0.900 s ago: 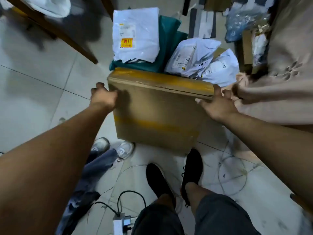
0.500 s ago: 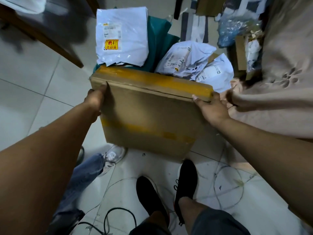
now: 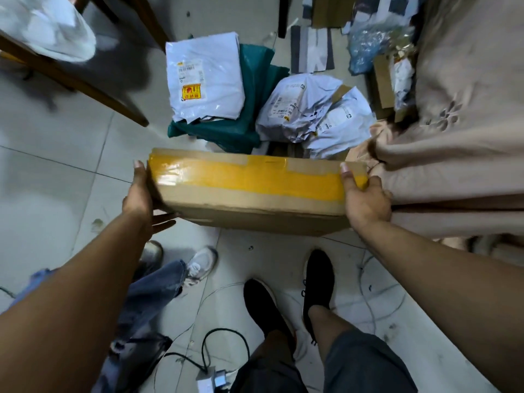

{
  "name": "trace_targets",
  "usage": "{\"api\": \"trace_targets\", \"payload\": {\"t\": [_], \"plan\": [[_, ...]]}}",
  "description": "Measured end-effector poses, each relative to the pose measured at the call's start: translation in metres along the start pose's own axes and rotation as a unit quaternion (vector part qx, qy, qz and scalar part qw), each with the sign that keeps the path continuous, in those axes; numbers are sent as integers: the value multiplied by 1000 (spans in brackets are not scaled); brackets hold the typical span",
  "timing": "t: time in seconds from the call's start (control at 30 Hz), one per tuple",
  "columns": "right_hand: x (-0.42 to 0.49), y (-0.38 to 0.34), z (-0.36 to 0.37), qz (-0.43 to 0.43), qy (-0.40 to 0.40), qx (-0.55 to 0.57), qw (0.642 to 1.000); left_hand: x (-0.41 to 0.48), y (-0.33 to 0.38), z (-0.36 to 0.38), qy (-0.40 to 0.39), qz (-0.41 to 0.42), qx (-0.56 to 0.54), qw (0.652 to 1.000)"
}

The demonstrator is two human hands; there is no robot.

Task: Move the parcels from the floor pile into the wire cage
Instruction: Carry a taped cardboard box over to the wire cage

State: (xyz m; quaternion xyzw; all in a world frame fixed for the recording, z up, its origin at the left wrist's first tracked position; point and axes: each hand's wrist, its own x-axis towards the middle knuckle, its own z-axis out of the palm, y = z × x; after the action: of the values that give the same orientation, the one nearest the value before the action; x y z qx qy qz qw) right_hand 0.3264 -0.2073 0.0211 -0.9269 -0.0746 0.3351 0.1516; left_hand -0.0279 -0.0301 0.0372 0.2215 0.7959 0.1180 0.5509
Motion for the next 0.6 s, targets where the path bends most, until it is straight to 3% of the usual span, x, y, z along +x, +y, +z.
{"api": "trace_targets", "payload": {"t": [0.17, 0.3, 0.47, 0.6], "plan": [[-34, -2, -40, 51, -33, 50, 997, -48, 16, -36, 30, -75, -40, 996], [-68, -6, -72, 80, -43, 63, 994, -90, 29, -62, 29, -60, 60, 996], [-118, -3, -118, 85, -57, 87, 991, -139, 42, -103, -65, -84, 161, 981], [-168, 9, -149, 60, -61, 126, 988, -182, 43, -135, -137, -125, 135, 973]]}}
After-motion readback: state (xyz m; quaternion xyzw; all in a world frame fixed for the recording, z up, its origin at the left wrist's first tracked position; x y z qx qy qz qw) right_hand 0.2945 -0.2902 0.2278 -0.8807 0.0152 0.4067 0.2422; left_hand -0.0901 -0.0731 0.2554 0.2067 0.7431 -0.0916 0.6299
